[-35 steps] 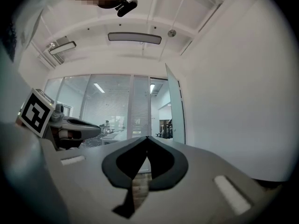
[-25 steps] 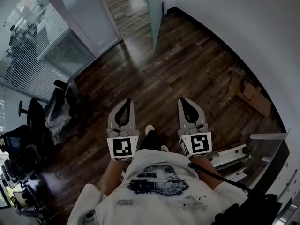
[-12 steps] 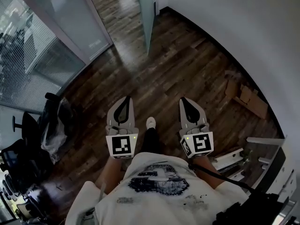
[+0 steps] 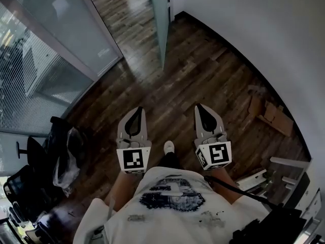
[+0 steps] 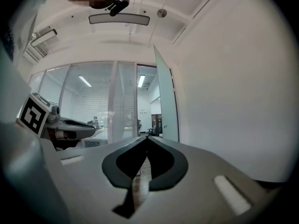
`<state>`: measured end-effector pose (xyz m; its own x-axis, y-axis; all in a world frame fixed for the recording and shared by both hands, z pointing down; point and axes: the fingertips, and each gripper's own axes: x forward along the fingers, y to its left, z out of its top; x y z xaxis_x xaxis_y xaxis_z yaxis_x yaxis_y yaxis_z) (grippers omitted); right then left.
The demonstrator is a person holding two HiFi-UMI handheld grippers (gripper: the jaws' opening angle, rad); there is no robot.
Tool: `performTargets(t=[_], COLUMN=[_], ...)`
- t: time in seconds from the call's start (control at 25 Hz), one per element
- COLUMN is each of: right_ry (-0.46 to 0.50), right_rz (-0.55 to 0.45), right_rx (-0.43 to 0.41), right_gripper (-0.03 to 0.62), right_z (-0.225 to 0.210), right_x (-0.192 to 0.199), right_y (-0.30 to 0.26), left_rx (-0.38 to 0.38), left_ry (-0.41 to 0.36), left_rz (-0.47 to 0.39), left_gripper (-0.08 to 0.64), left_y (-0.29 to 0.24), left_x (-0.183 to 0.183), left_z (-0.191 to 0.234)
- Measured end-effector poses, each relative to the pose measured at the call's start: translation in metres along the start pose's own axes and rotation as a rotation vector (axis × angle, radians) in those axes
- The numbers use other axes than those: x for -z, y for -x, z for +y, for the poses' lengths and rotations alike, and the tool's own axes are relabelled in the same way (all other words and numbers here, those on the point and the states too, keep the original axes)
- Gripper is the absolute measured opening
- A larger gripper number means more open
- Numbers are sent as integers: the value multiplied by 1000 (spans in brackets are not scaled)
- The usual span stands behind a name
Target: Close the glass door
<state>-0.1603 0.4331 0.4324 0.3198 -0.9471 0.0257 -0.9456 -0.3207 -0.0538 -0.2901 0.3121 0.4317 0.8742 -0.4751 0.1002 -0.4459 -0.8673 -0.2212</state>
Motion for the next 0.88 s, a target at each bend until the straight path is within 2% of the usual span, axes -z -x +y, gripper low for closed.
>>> performTargets(t=[0.28,0.56,0.88], right_ry=[1,-1,2], right_rz=[17,47,61], right_rx=[30,35,72], right_gripper=[6,5,6], right_z=[-20,-25,-49], right_x=[2,12,12], right_y=[-58,-98,-119], left_rx=[1,10,15], left_ry=[24,40,46], left_rz=[1,23,0], left_gripper=[2,2,2], left_y=[-55,-86,-123], left_x=[3,11,12], left_z=[31,51,59])
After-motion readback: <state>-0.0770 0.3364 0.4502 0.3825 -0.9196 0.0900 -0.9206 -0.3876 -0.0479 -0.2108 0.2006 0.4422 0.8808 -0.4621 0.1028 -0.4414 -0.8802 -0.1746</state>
